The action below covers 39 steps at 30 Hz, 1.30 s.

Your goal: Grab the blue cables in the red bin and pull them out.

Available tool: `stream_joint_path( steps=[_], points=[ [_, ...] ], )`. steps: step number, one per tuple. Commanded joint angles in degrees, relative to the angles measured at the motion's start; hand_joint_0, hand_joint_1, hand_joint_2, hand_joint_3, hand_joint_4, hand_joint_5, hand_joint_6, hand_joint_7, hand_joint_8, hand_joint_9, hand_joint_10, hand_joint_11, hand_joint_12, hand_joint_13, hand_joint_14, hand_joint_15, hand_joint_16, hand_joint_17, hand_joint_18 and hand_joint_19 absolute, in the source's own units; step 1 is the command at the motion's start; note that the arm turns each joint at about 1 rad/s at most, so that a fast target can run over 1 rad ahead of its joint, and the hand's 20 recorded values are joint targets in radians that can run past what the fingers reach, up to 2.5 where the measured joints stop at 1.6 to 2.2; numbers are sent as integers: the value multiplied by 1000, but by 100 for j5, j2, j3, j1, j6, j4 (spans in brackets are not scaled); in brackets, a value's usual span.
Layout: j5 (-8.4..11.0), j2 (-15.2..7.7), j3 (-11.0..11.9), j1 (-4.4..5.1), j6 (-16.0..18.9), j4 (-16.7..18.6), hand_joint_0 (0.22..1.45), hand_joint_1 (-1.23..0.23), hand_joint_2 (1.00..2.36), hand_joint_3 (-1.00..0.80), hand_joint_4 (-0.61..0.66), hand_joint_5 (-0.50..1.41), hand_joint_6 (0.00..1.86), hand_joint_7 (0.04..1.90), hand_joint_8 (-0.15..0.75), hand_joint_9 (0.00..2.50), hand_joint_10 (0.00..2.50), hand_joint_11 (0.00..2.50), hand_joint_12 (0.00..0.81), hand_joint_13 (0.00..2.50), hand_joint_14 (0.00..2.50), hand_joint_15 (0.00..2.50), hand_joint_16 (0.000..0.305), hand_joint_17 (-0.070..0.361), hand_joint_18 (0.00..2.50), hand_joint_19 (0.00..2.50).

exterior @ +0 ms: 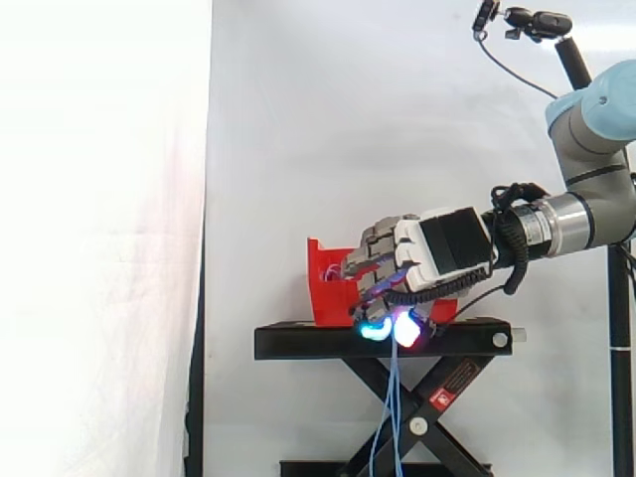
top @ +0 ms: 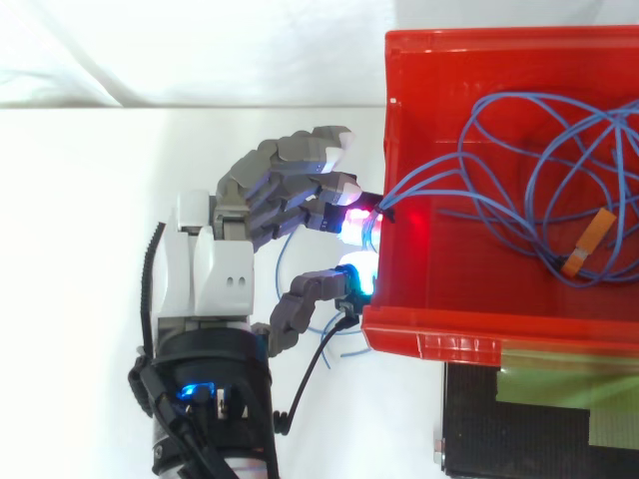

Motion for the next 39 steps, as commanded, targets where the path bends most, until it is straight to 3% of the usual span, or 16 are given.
stream_joint_path(
  steps=[1, 22, 39],
  points=[
    [5, 1, 0, 1, -9, 1, 777, -1060, 1000, -1000, 7, 1034, 82, 855, 173, 1051, 31, 867, 308, 837, 23, 583, 44, 99, 787, 822],
    [14, 1, 0, -8, 0, -34, 846, -980, 1000, -1000, -65, 1079, 213, 846, 145, 1097, 29, 848, 285, 894, 23, 588, 41, 92, 820, 831],
    [-4, 1, 0, 54, 70, -17, 853, -944, 1000, -1000, -77, 1048, 342, 782, 148, 1078, 32, 849, 285, 885, 23, 591, 40, 91, 811, 834]
  ],
)
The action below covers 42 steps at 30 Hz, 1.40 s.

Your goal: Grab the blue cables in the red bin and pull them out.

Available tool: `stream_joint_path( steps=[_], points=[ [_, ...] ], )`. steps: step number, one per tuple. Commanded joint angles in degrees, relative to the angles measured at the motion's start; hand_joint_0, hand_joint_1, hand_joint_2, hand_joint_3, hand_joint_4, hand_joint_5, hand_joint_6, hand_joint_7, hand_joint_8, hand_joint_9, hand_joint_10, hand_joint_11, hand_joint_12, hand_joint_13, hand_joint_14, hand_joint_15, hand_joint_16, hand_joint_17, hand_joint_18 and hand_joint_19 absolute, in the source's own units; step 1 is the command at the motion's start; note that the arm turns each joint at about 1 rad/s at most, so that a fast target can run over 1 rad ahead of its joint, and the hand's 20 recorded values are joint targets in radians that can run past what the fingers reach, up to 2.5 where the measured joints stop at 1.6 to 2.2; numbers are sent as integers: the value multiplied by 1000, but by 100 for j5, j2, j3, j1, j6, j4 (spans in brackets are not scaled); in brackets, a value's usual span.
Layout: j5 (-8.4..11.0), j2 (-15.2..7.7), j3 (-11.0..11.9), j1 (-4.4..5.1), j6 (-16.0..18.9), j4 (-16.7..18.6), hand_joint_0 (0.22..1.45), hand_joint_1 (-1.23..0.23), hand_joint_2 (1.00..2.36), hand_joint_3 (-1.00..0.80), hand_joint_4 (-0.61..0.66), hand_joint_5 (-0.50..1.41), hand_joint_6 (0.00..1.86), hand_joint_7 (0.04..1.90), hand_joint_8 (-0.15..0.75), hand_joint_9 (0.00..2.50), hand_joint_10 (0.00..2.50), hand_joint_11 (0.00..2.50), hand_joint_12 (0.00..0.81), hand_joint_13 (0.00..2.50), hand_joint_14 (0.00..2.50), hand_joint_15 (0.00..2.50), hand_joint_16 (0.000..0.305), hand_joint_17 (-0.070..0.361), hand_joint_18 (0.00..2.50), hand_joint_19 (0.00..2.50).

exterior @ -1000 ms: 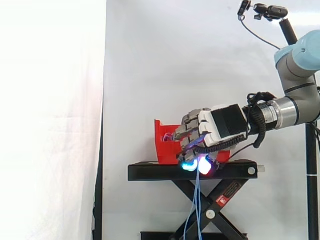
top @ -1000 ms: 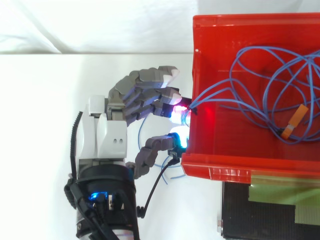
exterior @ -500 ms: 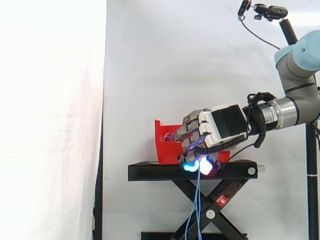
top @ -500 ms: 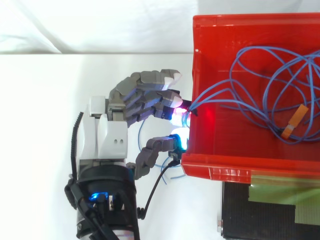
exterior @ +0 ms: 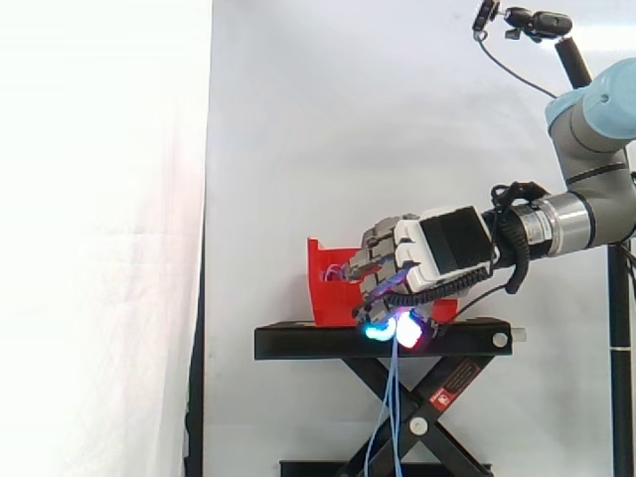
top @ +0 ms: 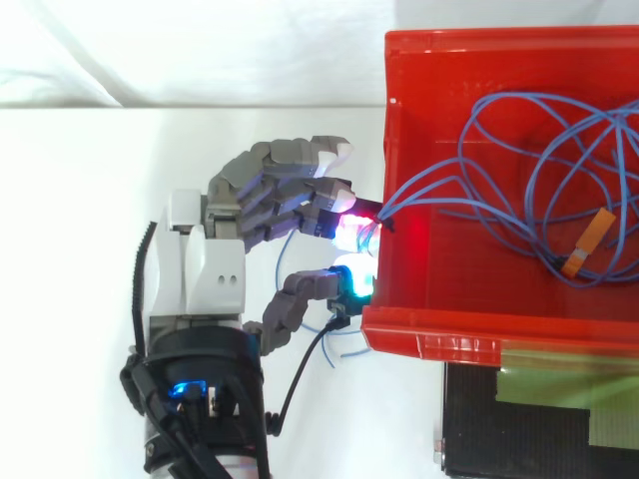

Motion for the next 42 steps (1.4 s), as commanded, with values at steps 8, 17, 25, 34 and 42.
stream_joint_path(
  steps=[8, 17, 25, 34, 42],
  points=[
    [-1, 9, 7, 31, 424, 50, 852, -942, 1000, -1000, -66, 1045, 357, 774, 148, 1074, 31, 833, 286, 880, 23, 590, 41, 91, 810, 825],
    [17, 9, 34, 154, 1910, 209, 852, -941, 1000, -1000, -69, 1042, 368, 767, 151, 1070, 32, 841, 286, 878, 24, 587, 40, 91, 807, 834],
    [78, 9, 464, 294, 2718, 200, 852, -941, 1000, -1000, -57, 1039, 375, 758, 150, 1066, 32, 839, 288, 878, 23, 594, 40, 91, 806, 834],
    [553, 44, 737, 514, 4169, 191, 852, -939, 1000, -1000, -56, 1037, 378, 759, 151, 1068, 31, 841, 287, 875, 24, 588, 41, 91, 805, 826],
    [913, 167, 737, 637, 5039, 147, 852, -939, 1000, -1000, -55, 1037, 378, 757, 152, 1068, 31, 841, 289, 873, 23, 592, 41, 92, 805, 827]
  ],
)
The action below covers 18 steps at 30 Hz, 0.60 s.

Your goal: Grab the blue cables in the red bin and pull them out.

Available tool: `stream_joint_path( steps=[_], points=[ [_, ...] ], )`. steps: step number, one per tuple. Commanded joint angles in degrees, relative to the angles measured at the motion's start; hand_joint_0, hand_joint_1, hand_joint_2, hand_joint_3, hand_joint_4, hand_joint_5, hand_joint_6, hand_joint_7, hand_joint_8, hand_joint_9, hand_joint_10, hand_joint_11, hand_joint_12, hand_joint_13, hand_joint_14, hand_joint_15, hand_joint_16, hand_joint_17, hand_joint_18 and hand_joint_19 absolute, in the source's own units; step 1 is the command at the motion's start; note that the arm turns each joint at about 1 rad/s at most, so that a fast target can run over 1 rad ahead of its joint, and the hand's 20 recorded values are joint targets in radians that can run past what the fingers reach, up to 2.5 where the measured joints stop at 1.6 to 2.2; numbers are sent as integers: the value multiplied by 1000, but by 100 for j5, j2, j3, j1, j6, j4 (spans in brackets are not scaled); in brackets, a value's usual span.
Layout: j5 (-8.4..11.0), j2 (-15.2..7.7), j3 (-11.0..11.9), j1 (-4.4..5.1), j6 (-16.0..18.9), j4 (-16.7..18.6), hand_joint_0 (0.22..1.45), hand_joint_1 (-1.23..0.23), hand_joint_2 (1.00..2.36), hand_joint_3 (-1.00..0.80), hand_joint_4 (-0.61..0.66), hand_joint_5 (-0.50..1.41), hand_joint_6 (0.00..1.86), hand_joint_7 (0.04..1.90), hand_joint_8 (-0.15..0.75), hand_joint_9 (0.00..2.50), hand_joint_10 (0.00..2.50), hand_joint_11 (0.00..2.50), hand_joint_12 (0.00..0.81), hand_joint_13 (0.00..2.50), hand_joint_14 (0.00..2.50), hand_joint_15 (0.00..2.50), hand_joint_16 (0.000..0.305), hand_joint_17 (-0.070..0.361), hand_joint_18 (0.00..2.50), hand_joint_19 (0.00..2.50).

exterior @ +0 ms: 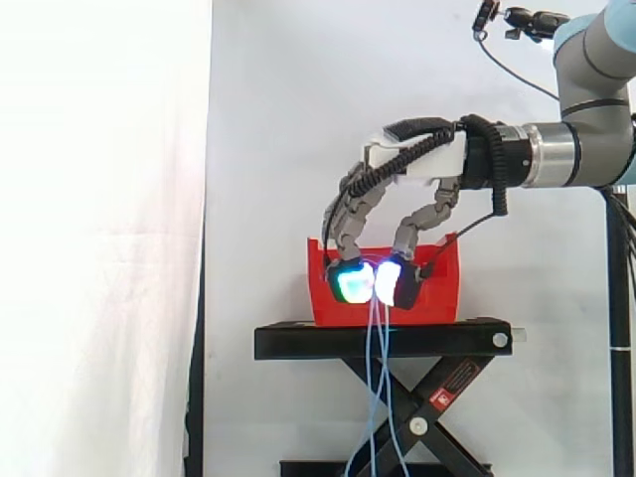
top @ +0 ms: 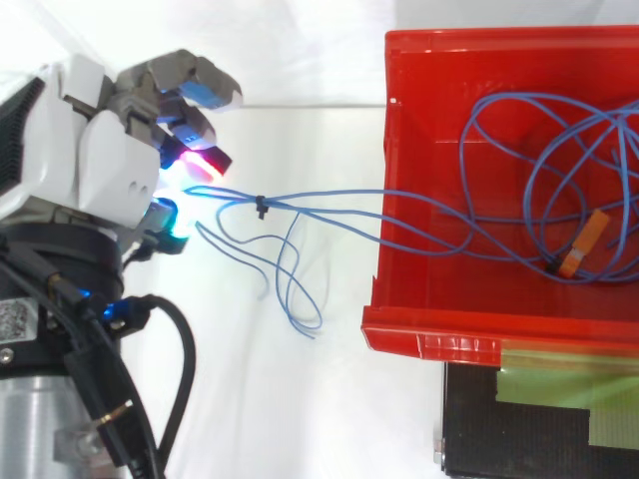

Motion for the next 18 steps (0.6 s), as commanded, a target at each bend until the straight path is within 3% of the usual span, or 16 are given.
stream_joint_path(
  steps=[1, 5, 6, 13, 15, 18],
  points=[
    [210, 75, 2, 71, 611, -39, 851, -938, 1000, -1000, -53, 1036, 378, 756, 152, 1066, 32, 845, 289, 872, 24, 592, 41, 92, 804, 825],
    [456, 111, 2, 177, 1314, -154, 850, -939, 1000, -1000, -54, 1035, 379, 757, 151, 1065, 32, 846, 291, 872, 24, 590, 41, 91, 805, 826],
    [579, 111, 2, 221, 1648, -206, 850, -938, 1000, -1000, -53, 1035, 379, 755, 151, 1066, 31, 848, 291, 871, 25, 585, 41, 92, 805, 827],
    [904, 111, 2, 370, 2809, -470, 851, -938, 1000, -1000, -61, 1035, 380, 754, 153, 1066, 32, 845, 291, 872, 23, 590, 41, 91, 804, 825],
    [1071, 111, -6, 458, 3301, -672, 851, -938, 1000, -1000, -63, 1035, 380, 755, 156, 1065, 32, 847, 290, 870, 26, 586, 41, 92, 804, 827],
    [1168, 111, -6, 502, 3512, -751, 850, -937, 1000, -1000, -53, 1035, 380, 755, 153, 1064, 31, 849, 288, 870, 24, 588, 41, 92, 804, 827]
  ],
)
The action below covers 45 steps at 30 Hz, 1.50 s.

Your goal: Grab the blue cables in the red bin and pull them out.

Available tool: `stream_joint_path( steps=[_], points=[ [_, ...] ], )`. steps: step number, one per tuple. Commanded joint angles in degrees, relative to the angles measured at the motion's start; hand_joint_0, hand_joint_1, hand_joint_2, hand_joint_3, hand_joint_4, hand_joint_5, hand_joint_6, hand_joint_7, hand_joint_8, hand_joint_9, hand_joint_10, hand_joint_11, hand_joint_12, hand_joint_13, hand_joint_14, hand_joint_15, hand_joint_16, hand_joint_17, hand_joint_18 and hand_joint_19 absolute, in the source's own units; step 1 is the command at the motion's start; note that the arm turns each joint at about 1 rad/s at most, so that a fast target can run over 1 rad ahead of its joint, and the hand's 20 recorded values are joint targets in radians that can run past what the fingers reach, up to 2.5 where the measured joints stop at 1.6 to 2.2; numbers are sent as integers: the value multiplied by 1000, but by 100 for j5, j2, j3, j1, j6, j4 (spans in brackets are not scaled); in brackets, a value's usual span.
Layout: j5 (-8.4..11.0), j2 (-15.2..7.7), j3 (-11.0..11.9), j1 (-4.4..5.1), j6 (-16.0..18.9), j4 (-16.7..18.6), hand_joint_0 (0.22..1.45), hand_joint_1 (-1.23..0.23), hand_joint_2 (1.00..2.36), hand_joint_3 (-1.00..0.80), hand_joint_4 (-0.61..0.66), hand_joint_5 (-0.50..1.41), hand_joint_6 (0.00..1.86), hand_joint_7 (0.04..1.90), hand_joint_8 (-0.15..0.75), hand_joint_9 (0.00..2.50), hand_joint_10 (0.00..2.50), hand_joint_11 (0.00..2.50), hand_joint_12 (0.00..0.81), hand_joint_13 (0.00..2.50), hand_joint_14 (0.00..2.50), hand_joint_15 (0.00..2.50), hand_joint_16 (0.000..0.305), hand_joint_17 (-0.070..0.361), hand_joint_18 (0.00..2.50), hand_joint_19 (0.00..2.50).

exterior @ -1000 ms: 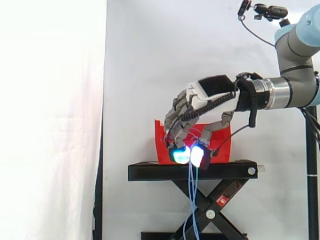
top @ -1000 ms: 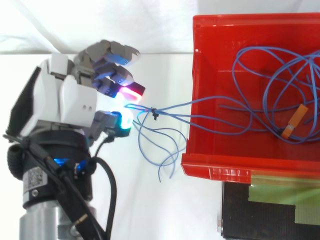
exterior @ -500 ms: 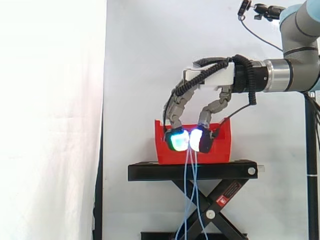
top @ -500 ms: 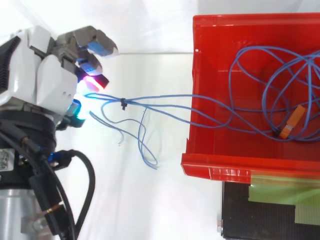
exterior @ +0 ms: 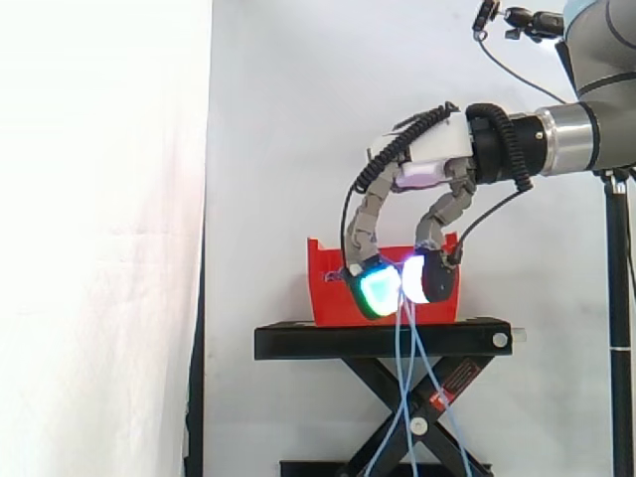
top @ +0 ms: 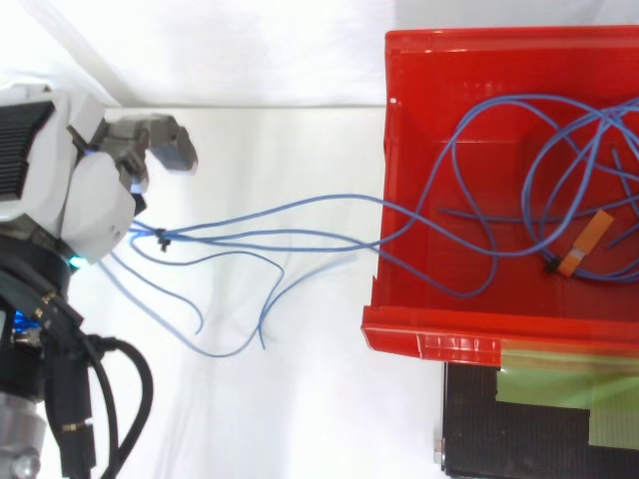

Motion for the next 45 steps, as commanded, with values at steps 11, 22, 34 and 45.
stream_joint_path(
  steps=[11, 22, 34, 45],
  points=[
    [729, -1, -447, 465, 2730, -526, 850, -937, 1000, -1000, -53, 1035, 380, 754, 154, 1064, 31, 853, 290, 870, 23, 588, 41, 91, 802, 826],
    [1072, -1, -561, 764, 4594, -622, 849, -935, 1000, -1000, -53, 1038, 375, 758, 152, 1064, 32, 846, 290, 869, 23, 587, 41, 91, 803, 827],
    [1441, -1, -561, 940, 6949, -992, 849, -935, 1000, -1000, -61, 1035, 380, 756, 155, 1065, 29, 848, 288, 868, 26, 582, 41, 92, 802, 828],
    [1546, -1, -596, 992, 8399, -1378, 849, -935, 1000, -1000, -58, 1034, 382, 752, 157, 1066, 31, 854, 290, 870, 23, 588, 41, 92, 802, 828]
  ],
)
